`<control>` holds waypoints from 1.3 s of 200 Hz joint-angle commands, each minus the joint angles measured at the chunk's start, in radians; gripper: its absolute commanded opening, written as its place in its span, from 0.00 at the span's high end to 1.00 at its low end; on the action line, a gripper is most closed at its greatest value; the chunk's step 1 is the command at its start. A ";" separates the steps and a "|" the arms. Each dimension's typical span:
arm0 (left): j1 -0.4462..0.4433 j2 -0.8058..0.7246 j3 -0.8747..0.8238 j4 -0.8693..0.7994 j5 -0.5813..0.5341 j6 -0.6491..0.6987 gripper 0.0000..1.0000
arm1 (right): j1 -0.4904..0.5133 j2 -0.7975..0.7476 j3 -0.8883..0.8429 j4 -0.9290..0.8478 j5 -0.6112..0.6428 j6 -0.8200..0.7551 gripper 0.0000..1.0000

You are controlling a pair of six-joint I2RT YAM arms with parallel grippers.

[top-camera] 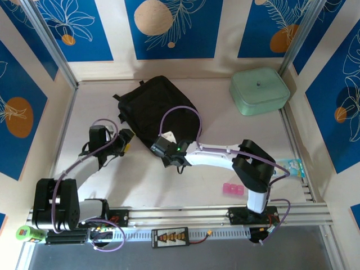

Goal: Pack books, pencil case, and school supplies into a backpack

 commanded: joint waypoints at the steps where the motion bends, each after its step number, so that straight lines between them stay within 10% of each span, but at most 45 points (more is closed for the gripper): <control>1: -0.061 -0.042 -0.022 0.044 -0.005 -0.068 0.32 | 0.001 -0.062 -0.029 0.024 -0.083 -0.003 1.00; 181: -0.268 0.304 0.120 0.289 -0.074 -0.140 0.45 | -0.028 -0.094 -0.085 -0.009 -0.189 0.133 1.00; 240: -0.264 0.355 0.161 0.188 -0.103 -0.052 1.00 | -0.066 -0.110 -0.116 -0.060 -0.146 0.196 1.00; 260: -0.257 0.367 0.172 0.166 -0.104 -0.020 1.00 | -0.098 -0.136 -0.145 -0.055 -0.153 0.185 1.00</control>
